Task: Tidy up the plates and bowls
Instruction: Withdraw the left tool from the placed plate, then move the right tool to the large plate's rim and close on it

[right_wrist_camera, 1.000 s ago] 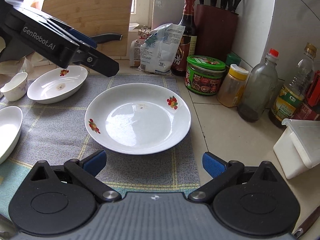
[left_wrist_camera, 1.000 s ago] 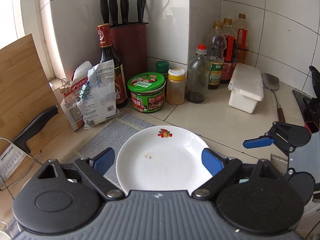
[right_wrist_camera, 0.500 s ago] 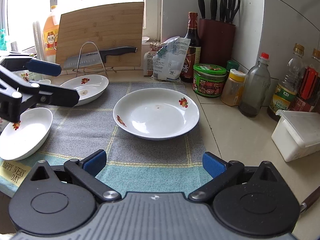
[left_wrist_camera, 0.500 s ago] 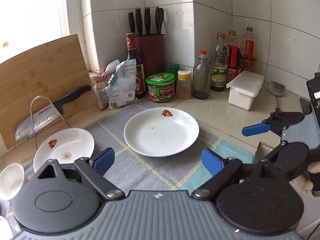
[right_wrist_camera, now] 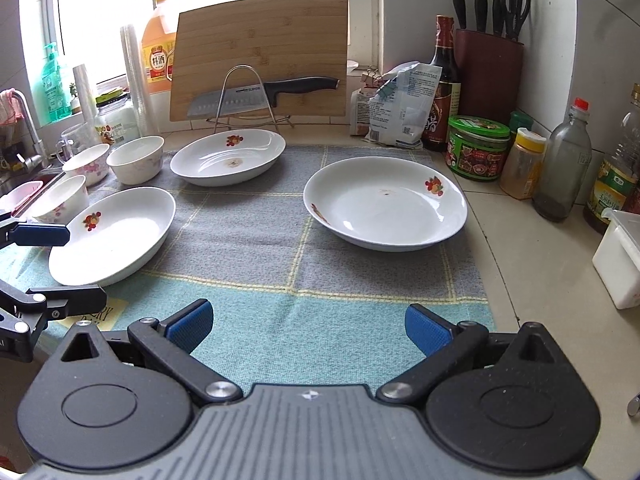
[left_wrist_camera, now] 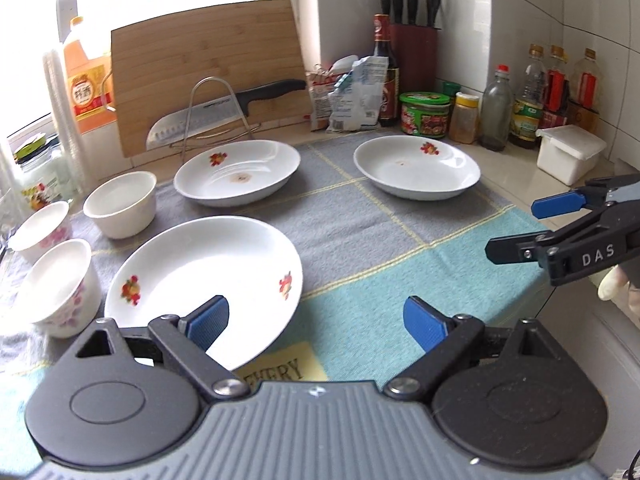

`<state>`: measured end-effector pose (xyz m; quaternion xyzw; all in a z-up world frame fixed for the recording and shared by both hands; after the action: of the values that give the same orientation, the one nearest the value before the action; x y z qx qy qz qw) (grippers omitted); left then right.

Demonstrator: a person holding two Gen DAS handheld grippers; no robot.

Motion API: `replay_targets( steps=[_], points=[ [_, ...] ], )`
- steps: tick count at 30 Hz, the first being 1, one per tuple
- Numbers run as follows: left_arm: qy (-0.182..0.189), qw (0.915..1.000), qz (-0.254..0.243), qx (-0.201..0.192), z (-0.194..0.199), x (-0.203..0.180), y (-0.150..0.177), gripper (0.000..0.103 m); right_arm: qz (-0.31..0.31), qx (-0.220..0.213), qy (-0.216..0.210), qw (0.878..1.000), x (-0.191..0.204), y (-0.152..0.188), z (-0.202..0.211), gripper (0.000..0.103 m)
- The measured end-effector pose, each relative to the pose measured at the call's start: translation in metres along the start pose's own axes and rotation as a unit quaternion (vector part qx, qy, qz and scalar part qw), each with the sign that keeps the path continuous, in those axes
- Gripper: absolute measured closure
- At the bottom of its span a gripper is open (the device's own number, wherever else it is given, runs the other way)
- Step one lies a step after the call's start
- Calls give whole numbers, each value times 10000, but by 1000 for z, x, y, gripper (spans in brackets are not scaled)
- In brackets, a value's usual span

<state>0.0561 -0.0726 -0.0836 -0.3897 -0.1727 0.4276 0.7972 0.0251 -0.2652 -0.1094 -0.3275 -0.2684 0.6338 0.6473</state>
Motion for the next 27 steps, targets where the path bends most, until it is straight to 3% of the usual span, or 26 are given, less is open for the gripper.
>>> replay_targets(
  steps=[6,12,20,27],
  points=[
    [-462,9978,390,278,8,41,30,9,165,151,-245,9994,22,1,-13,0],
    [-583,9949,667,491,-1,77,51,9,253,244,-371,9987,44,-10,-28,0],
    [-317,9958,545,669,-20,99,58,9,439,291,-503,9973,71,-24,-41,0],
    [126,9977,287,607,-29,108,54,0,472,404,-530,9967,86,-34,-60,0]
  ],
)
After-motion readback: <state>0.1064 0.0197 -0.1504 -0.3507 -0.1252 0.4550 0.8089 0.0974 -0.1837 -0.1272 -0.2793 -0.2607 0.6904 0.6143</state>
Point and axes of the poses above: each gripper's, at about its wrist camera, not at the fingertips, and z roughly against the way its jaws point, x to its left, y to its underside, the point moved 8 cm from there along -z, roughly the way its jaws point, and after that the axes turned 10 degrees about y, right-handed, at the moved point
